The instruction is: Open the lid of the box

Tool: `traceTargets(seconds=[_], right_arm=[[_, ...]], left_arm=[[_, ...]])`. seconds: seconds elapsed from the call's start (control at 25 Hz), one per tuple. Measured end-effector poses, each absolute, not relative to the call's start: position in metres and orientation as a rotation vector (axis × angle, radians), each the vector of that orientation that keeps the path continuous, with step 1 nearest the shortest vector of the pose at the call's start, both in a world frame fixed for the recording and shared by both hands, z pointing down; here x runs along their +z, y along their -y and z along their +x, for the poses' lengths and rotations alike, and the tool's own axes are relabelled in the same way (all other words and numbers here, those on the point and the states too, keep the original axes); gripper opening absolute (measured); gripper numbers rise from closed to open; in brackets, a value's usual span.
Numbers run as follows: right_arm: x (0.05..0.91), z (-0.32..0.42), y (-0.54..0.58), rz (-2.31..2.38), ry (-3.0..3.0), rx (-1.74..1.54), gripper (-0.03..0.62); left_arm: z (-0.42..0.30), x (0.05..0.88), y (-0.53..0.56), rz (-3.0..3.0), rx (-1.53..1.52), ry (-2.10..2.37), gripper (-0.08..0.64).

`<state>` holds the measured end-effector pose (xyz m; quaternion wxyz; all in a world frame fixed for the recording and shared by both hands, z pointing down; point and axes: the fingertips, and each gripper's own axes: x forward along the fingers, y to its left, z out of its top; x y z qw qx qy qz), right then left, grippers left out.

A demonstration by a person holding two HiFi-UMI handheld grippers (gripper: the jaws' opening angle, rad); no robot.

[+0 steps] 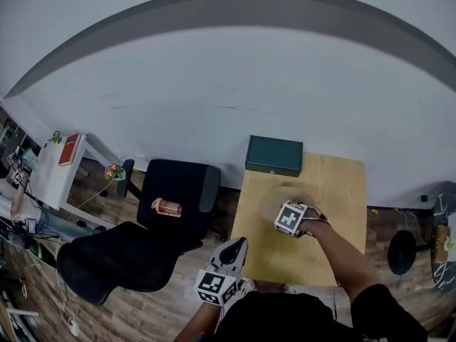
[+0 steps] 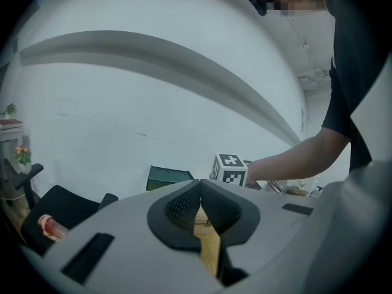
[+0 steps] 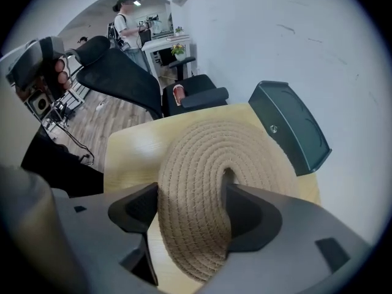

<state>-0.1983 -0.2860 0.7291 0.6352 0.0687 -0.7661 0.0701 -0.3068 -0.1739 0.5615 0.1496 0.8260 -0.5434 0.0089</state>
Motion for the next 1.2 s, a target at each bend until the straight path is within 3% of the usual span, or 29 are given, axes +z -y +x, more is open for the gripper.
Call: traceTargets(seconds=[0.64,1.2], right_arm=[[0.677,-0.188,0.279,0.275,1.943,0.033,0.316],[0.658,-0.071,0.250,0.450,1.902,0.003,0.316]], left_arm=[[-0.285,0.554,0.192,2.409,0.032,1.523,0.020],[-0.226,0.552,0.213,2.489,0.050,1.409,0.020]])
